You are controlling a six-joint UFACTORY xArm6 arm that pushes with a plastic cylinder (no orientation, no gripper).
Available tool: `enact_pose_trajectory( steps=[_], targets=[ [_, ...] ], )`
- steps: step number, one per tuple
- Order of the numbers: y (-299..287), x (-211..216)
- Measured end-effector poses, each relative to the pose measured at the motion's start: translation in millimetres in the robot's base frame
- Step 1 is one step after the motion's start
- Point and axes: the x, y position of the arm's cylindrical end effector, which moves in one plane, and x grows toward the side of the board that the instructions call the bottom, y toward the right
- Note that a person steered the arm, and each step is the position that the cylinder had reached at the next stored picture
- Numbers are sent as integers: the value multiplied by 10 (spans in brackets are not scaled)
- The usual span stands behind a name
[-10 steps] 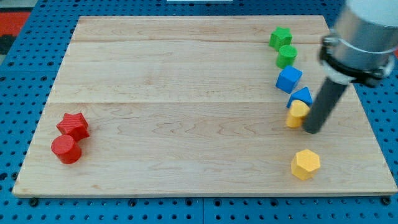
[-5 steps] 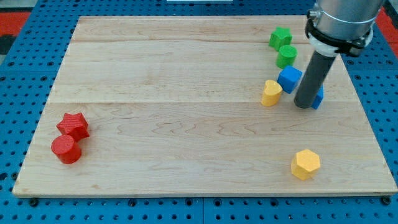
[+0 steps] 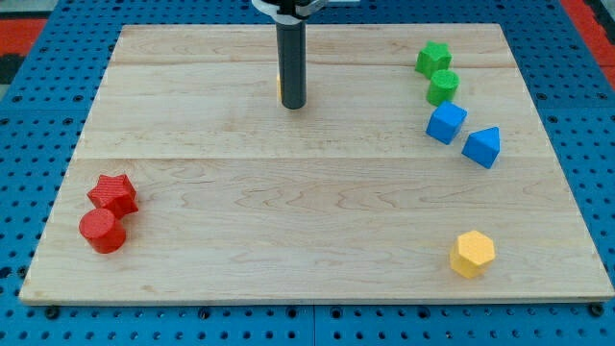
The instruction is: Slide the heart diagonally to the top left of hexagon
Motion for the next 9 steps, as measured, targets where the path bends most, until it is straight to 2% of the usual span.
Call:
enact_pose_trajectory(
  steps=[3,5,7,8,9],
  targets=[
    [-82,-117],
    [102,-152],
    [87,-710],
    [87,-836],
    [143,-615]
  ],
)
